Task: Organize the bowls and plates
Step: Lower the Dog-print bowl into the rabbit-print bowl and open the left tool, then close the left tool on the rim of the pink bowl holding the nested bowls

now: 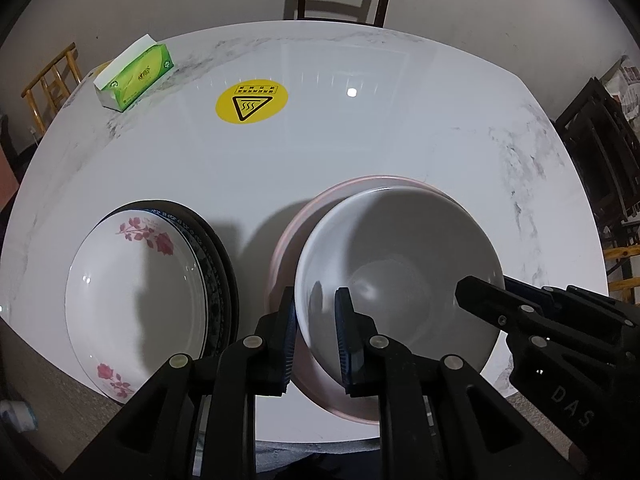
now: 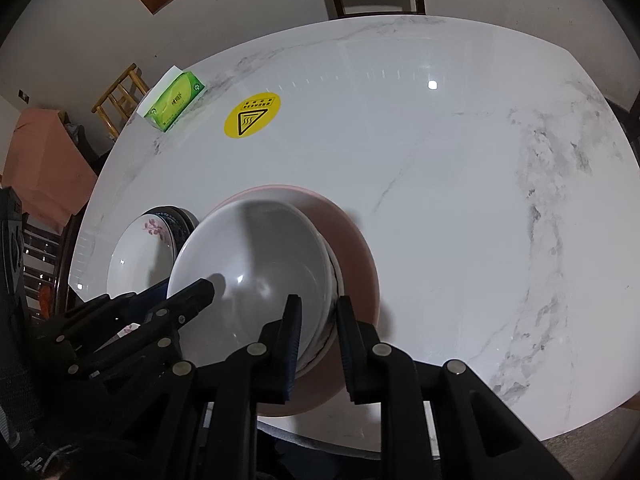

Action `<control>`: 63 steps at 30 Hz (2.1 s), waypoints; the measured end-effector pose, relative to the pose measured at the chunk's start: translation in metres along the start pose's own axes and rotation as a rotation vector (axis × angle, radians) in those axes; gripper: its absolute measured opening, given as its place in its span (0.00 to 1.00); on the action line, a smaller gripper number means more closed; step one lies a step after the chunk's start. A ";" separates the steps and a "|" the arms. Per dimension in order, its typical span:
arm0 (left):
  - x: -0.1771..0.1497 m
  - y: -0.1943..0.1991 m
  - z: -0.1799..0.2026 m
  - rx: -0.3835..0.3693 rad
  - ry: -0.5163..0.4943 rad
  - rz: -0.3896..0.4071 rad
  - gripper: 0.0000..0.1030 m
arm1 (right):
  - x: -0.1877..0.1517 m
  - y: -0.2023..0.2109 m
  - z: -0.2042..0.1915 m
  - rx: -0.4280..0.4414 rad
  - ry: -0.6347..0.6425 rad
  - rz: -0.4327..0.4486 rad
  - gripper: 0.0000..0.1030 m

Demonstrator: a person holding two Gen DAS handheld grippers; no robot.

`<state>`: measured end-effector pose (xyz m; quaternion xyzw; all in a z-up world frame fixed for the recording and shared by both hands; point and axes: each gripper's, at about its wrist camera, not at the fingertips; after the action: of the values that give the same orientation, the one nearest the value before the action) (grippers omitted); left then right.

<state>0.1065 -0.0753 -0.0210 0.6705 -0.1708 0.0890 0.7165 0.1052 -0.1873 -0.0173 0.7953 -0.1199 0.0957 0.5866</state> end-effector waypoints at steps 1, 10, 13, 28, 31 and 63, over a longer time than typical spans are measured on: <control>0.000 0.000 0.000 0.000 0.000 0.000 0.14 | 0.000 0.000 0.000 -0.001 0.001 0.001 0.19; -0.001 0.002 -0.003 -0.014 0.003 0.020 0.18 | -0.001 0.002 0.003 0.012 -0.012 0.004 0.19; -0.002 0.006 -0.005 -0.018 0.008 0.037 0.18 | -0.001 0.005 0.004 0.017 -0.013 0.010 0.19; -0.019 0.032 -0.030 -0.016 0.075 0.107 0.25 | -0.015 0.042 0.002 0.026 -0.015 0.109 0.23; -0.024 0.037 -0.038 -0.030 0.106 0.115 0.25 | -0.019 0.046 0.006 0.036 -0.032 0.118 0.23; -0.040 0.012 -0.078 -0.177 0.351 0.048 0.28 | -0.036 0.013 0.040 0.000 -0.216 0.071 0.24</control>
<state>0.0751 0.0070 -0.0274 0.5748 -0.0665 0.2062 0.7891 0.0672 -0.2264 -0.0272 0.7961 -0.2105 0.0301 0.5666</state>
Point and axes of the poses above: each gripper's, at about its wrist camera, not at the fingertips, and y roughly against the way its jaws point, z to its right, x to its top, and after that the axes turned 5 degrees about -y, right-handed
